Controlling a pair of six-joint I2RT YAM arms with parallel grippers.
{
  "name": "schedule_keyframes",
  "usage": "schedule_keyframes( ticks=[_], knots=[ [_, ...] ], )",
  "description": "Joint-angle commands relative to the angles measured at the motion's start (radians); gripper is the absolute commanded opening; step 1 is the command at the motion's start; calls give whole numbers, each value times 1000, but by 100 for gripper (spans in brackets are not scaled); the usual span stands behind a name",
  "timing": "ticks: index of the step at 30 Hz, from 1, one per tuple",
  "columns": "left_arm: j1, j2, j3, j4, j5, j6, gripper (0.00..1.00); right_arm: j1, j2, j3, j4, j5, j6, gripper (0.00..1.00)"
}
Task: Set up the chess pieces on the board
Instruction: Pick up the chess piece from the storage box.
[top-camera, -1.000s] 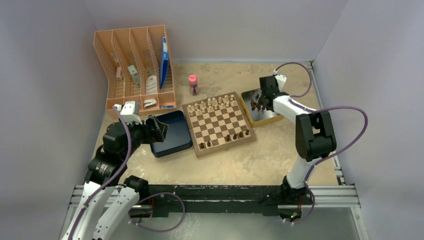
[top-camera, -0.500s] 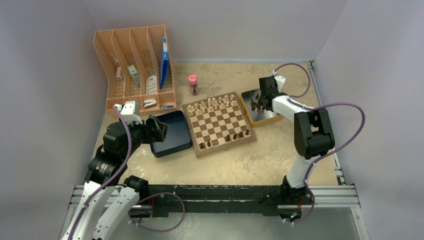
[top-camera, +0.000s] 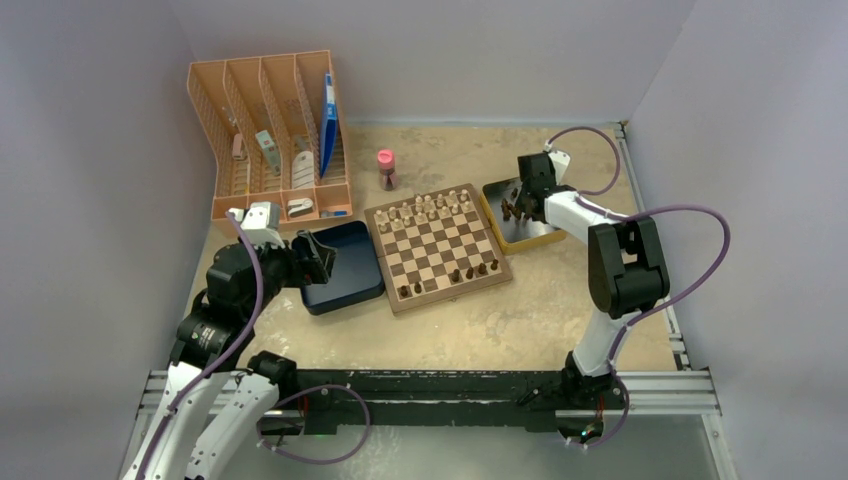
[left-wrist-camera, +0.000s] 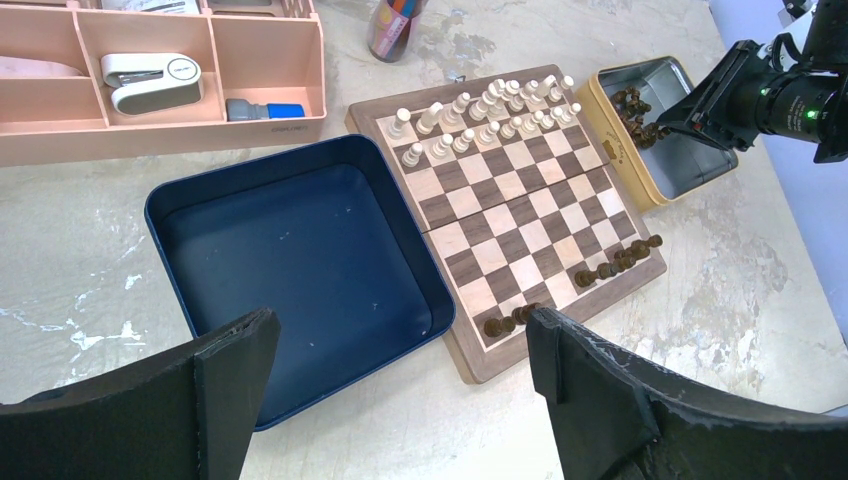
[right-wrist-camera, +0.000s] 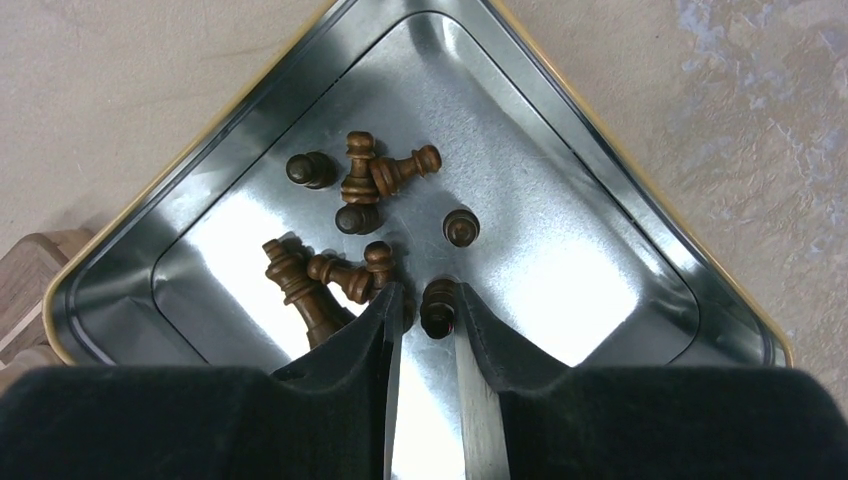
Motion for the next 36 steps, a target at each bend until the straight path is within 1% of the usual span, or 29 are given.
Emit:
schedule_keyframes(
  ticks=[1, 10, 16, 23, 36],
  knots=[
    [7, 3, -4, 52, 1, 18, 95, -2, 7, -4, 2, 5, 2, 27],
    [7, 3, -5, 52, -1, 17, 95, -2, 10, -10, 0, 14, 4, 26],
    [7, 4, -4, 52, -1, 18, 95, -2, 3, -7, 1, 39, 0, 19],
    [7, 4, -5, 52, -1, 17, 95, 0, -26, -6, -1, 57, -9, 15],
    [7, 7, -4, 52, -1, 17, 95, 24, -108, 26, -56, 83, -10, 13]
  ],
)
